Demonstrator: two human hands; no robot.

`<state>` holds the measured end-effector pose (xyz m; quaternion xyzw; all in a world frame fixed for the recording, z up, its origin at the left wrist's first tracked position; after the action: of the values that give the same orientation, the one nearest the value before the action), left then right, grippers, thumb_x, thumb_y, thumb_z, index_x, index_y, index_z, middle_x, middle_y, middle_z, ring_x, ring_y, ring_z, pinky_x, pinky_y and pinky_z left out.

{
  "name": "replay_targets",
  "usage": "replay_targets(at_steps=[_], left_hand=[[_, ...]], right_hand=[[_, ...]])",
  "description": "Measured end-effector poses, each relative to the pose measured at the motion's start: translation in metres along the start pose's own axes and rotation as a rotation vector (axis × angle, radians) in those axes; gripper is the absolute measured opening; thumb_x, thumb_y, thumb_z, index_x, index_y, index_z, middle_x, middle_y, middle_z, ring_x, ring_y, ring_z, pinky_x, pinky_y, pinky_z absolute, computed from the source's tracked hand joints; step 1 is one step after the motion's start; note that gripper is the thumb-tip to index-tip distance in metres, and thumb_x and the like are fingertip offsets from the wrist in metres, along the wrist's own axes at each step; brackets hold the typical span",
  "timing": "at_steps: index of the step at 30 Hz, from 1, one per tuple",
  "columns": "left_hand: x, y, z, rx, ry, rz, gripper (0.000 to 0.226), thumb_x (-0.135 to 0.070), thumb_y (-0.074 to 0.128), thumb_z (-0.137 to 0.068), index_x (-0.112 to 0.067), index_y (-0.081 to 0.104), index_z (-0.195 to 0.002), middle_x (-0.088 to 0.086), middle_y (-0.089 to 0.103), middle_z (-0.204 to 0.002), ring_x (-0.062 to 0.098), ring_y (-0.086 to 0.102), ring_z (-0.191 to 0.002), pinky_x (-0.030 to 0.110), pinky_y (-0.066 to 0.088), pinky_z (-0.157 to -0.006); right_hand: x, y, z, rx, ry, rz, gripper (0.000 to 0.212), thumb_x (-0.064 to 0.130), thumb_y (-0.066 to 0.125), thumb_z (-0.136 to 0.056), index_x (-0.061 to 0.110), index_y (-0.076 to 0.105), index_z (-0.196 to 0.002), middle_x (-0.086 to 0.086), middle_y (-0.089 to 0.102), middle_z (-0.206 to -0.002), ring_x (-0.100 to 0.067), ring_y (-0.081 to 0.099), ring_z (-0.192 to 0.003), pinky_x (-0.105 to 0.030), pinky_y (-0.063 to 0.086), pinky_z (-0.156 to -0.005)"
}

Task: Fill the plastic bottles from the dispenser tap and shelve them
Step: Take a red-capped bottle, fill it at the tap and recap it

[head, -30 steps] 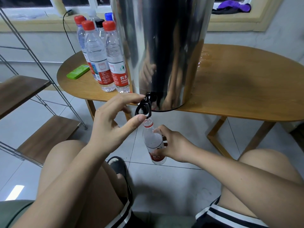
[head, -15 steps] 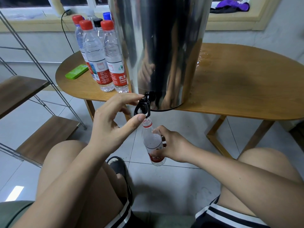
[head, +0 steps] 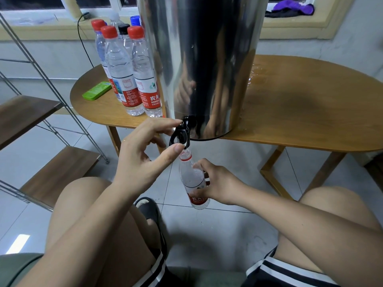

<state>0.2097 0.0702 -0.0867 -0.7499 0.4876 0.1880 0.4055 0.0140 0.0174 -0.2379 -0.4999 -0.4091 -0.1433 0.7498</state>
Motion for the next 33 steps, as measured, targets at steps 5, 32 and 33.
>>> replay_targets(at_steps=[5,32,33], left_hand=[[0.0002,0.0000,0.0001,0.000,-0.001,-0.001,0.036,-0.037,0.072,-0.101,-0.020,0.071,-0.132,0.004,0.073,-0.122,0.030,0.069,-0.103,0.052,0.056,-0.081],[0.0002,0.0004,0.0001,0.006,-0.015,0.014,0.037,-0.038,0.073,-0.101,-0.017,0.072,-0.132,0.007,0.073,-0.122,0.032,0.070,-0.102,0.057,0.055,-0.081],[0.0005,0.0000,0.0001,0.006,-0.015,0.012,0.037,-0.038,0.073,-0.101,-0.017,0.072,-0.132,0.007,0.073,-0.122,0.032,0.070,-0.102,0.057,0.055,-0.081]], right_hand=[[0.0001,-0.0001,0.0006,-0.006,-0.002,-0.002,0.070,0.045,0.094,-0.076,0.036,0.050,-0.129,0.011,0.071,-0.118,-0.013,0.070,-0.106,-0.042,0.059,-0.098],[-0.0020,0.0016,-0.0001,-0.002,-0.018,-0.018,0.069,0.051,0.092,-0.073,0.039,0.050,-0.126,0.011,0.073,-0.114,-0.012,0.072,-0.103,-0.043,0.061,-0.095],[-0.0023,0.0018,-0.0003,-0.001,-0.017,-0.019,0.070,0.051,0.092,-0.072,0.039,0.050,-0.127,0.010,0.073,-0.114,-0.013,0.072,-0.103,-0.043,0.061,-0.095]])
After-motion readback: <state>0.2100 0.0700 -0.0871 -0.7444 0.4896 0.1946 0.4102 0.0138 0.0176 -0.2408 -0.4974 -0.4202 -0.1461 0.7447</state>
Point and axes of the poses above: each hand's wrist, its own z-axis away from the middle knuckle, its own y-axis out of the palm, x = y × z, the point moved 6 cm from there along -z, towards the middle knuckle
